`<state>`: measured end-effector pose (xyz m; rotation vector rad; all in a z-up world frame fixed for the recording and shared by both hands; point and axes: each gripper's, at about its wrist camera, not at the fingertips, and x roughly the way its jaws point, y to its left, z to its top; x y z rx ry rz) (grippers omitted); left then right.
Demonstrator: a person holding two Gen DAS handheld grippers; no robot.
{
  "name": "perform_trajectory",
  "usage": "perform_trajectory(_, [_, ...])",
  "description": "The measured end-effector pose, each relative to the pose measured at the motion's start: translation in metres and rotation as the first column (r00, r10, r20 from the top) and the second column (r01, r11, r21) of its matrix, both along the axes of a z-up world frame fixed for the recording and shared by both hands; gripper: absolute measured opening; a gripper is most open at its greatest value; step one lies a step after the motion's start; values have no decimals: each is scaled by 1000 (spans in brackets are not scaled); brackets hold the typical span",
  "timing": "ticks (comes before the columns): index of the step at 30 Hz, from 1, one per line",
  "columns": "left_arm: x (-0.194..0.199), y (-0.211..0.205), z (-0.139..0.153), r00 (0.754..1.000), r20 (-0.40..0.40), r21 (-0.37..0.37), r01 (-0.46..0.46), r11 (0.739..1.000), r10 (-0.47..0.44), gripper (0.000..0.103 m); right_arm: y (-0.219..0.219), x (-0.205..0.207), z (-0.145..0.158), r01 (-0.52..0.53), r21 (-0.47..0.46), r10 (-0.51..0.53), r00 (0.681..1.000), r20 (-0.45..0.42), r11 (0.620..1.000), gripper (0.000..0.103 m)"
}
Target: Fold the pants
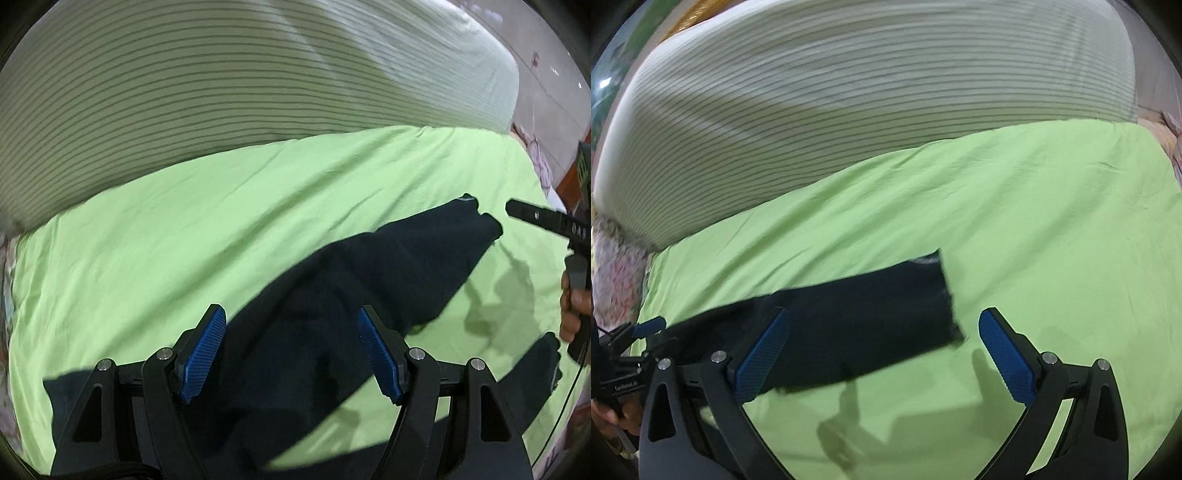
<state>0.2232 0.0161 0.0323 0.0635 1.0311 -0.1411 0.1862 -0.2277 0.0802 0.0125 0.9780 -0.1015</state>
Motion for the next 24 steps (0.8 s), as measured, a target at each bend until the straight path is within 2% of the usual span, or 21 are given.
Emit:
perform_trajectory(8, [49,-4,-25,996,-61,-3,62,998,-63,74,-33,44,-22,39,53,-35,997,-64,998,95])
perform_trajectory(13, [69,-4,-49,986,-139,9,95,995,-93,70,-34,65,-42,19,31,-15,990,-142,999,87])
perform_trajectory(14, [72,-3,-54,981,-165,-1,101,995,-100,65,-35,69,-46,17,33,-12,987,-159,999,79])
perform_trajectory(15, [75,-2,-59,975,-193,-16,107,994,-108,63,-35,72,-49,15,35,-9,986,-168,999,64])
perform_trajectory(16, [76,-2,-63,970,-215,-28,112,993,-116,55,-35,74,-50,14,39,-7,984,-176,999,56])
perform_trajectory(17, [77,-1,-67,963,-238,-39,117,992,-123,43,-36,75,-51,12,46,-4,984,-179,999,41])
perform_trajectory(18, [77,-1,-71,957,-257,-44,125,991,-132,39,-36,75,-50,10,54,-1,984,-177,999,26])
perform_trajectory(19, [75,-2,-72,955,-258,-45,137,990,-144,36,-36,75,-49,10,54,0,985,-173,998,21])
perform_trajectory(21, [70,-2,-69,953,-245,-50,169,984,-176,20,-35,71,-43,6,60,3,988,-157,998,10])
perform_trajectory(24, [60,-1,-59,951,-221,-68,205,976,-215,8,-35,62,-28,0,86,11,992,-129,996,9])
